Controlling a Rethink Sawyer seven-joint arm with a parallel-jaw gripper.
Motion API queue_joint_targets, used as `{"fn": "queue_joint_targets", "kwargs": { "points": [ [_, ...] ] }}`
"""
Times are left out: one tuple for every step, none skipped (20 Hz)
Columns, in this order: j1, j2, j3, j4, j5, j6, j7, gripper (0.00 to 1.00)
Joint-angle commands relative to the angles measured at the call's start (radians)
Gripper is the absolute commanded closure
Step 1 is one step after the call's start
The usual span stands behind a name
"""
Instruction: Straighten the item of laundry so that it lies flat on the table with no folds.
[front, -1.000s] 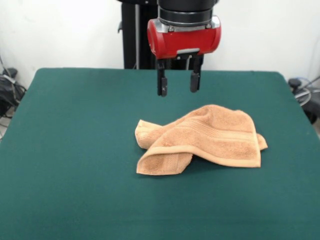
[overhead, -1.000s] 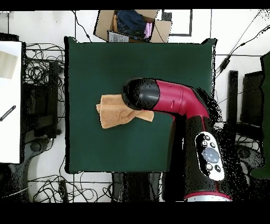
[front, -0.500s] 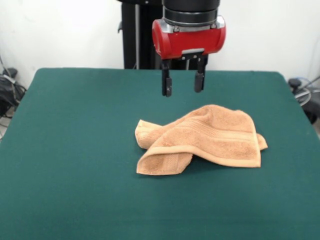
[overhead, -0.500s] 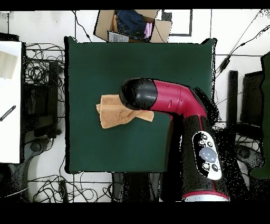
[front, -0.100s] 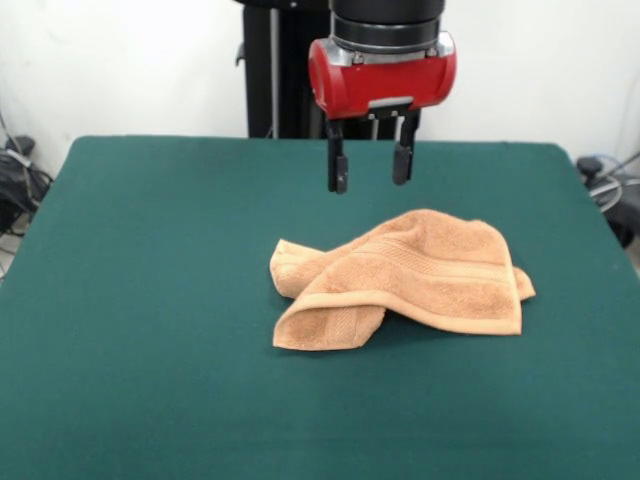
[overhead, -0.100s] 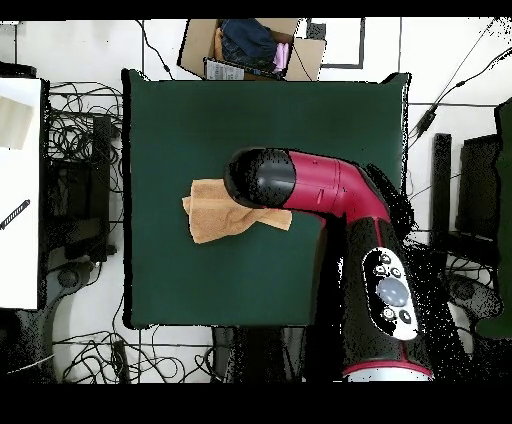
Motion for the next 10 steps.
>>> {"fn": "queue_joint_targets", "kwargs": {
  "points": [
    [0.018, -0.003, 0.029, 0.1, -0.024, -0.041, 0.121, 0.0],
    [0.022, -0.002, 0.027, 0.094, -0.025, -0.037, 0.123, 0.0],
    [0.025, 0.0, 0.026, 0.088, -0.026, -0.033, 0.123, 0.0],
    [0.029, 0.004, 0.025, 0.082, -0.026, -0.028, 0.125, 0.0],
    [0.031, 0.009, 0.026, 0.073, -0.026, -0.021, 0.124, 0.0],
    [0.034, 0.013, 0.028, 0.066, -0.024, -0.013, 0.123, 0.0],
    [0.036, 0.018, 0.029, 0.059, -0.024, -0.009, 0.122, 0.0],
    [0.039, 0.023, 0.03, 0.051, -0.023, -0.005, 0.122, 0.0],
    [0.04, 0.029, 0.032, 0.043, -0.023, -0.001, 0.12, 0.0],
    [0.042, 0.038, 0.034, 0.033, -0.022, 0.002, 0.118, 0.0]
  ]
}}
